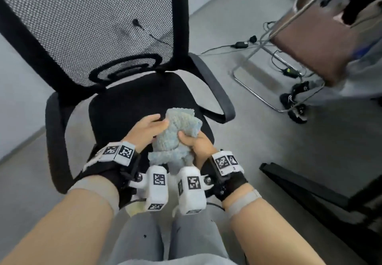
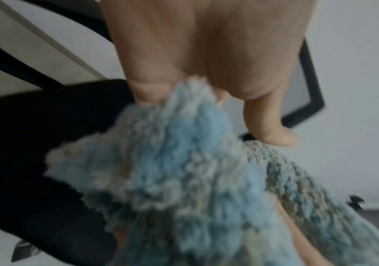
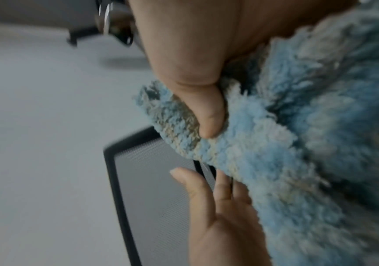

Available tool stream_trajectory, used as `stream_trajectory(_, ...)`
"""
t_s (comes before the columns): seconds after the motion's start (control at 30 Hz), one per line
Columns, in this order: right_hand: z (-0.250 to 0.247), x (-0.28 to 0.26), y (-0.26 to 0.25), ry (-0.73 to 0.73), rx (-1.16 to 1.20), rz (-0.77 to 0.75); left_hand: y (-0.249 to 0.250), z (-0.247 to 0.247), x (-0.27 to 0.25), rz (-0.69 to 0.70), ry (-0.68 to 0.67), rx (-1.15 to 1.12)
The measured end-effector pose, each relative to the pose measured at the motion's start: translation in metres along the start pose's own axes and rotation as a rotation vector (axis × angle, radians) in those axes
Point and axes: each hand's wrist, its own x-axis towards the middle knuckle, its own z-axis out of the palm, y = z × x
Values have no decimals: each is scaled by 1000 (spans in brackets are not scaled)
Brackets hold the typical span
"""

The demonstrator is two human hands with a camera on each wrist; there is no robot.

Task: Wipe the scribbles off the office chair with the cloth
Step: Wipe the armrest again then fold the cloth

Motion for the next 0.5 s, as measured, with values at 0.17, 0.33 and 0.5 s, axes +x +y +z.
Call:
stream_trajectory(0.17, -90, -47, -21, 146, 280, -33, 24, 100, 3, -52, -266, 185)
stream_trajectory(0.33, -158, -109, -9, 290, 553, -89, 24, 184, -11, -171, -491, 318)
stream_trajectory(0.5, -192, -173, 17, 433, 773, -267, 13, 261, -38, -207, -722, 459)
